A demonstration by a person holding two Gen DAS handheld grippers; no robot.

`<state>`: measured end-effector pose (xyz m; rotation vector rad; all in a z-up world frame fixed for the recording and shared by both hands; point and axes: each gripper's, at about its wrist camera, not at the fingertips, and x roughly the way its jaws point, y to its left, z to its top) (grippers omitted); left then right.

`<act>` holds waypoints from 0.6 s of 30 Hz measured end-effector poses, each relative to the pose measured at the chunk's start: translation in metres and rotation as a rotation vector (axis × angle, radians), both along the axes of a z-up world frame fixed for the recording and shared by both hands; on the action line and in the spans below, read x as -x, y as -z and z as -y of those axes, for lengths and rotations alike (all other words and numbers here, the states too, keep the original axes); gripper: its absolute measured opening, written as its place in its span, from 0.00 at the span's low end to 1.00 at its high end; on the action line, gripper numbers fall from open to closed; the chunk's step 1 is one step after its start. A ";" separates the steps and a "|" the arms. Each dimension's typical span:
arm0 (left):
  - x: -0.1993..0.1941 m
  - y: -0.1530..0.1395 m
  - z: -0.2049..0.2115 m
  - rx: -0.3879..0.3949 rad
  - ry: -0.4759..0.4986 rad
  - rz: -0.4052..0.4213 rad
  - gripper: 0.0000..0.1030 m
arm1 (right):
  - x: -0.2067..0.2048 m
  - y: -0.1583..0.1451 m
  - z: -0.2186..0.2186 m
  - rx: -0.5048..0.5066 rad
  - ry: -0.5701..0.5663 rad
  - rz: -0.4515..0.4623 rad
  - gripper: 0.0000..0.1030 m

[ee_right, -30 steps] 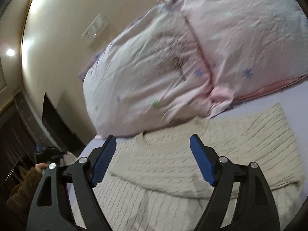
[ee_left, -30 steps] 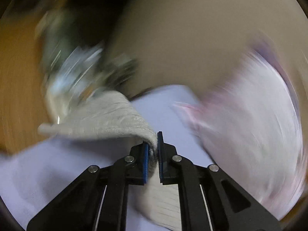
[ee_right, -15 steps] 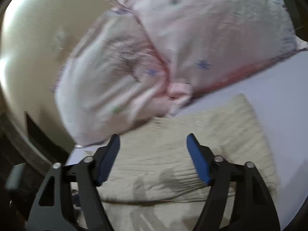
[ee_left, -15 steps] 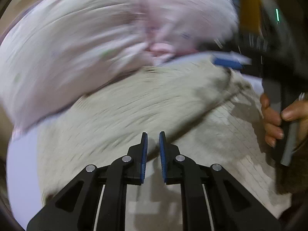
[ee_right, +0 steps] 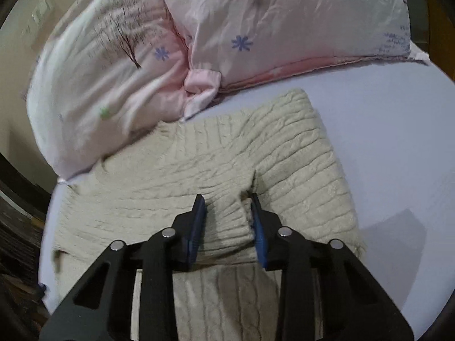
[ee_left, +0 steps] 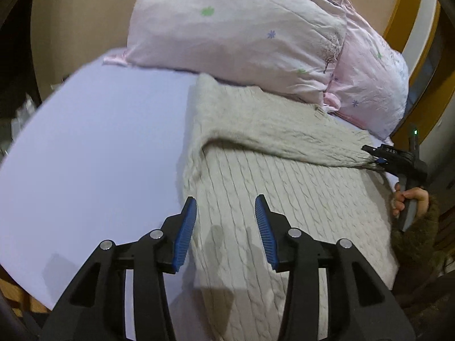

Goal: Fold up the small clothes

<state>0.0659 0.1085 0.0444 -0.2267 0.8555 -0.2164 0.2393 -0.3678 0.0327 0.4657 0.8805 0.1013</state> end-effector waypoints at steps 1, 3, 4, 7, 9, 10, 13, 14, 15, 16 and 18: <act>0.001 0.003 -0.001 0.025 0.003 -0.007 0.42 | 0.004 -0.001 0.006 -0.040 0.003 0.008 0.35; 0.003 0.009 -0.001 0.054 0.009 -0.017 0.42 | 0.015 -0.002 0.020 -0.119 -0.007 0.014 0.36; 0.004 0.011 -0.002 0.061 0.011 -0.021 0.42 | 0.020 -0.002 0.025 -0.135 -0.016 0.017 0.36; 0.005 0.017 -0.001 0.074 0.024 -0.031 0.42 | 0.026 -0.005 0.025 -0.089 -0.035 0.004 0.30; 0.007 0.019 -0.001 0.082 0.029 -0.034 0.43 | 0.024 -0.005 0.020 -0.048 -0.045 -0.007 0.30; 0.008 0.020 0.000 0.084 0.031 -0.033 0.44 | 0.022 -0.005 0.016 -0.033 -0.051 -0.017 0.30; 0.013 0.020 -0.001 0.088 0.030 -0.031 0.44 | 0.024 -0.007 0.013 -0.044 -0.048 -0.016 0.30; 0.016 0.020 -0.003 0.090 0.030 -0.027 0.45 | 0.026 -0.010 0.017 -0.064 -0.044 -0.003 0.30; 0.019 0.020 -0.005 0.094 0.027 -0.022 0.46 | 0.032 -0.015 0.023 -0.088 -0.032 0.019 0.30; 0.021 0.021 -0.007 0.099 0.023 -0.020 0.47 | 0.037 -0.018 0.026 -0.086 -0.025 0.029 0.30; 0.021 0.023 -0.009 0.106 0.019 -0.021 0.48 | 0.037 -0.019 0.025 -0.053 -0.042 0.014 0.26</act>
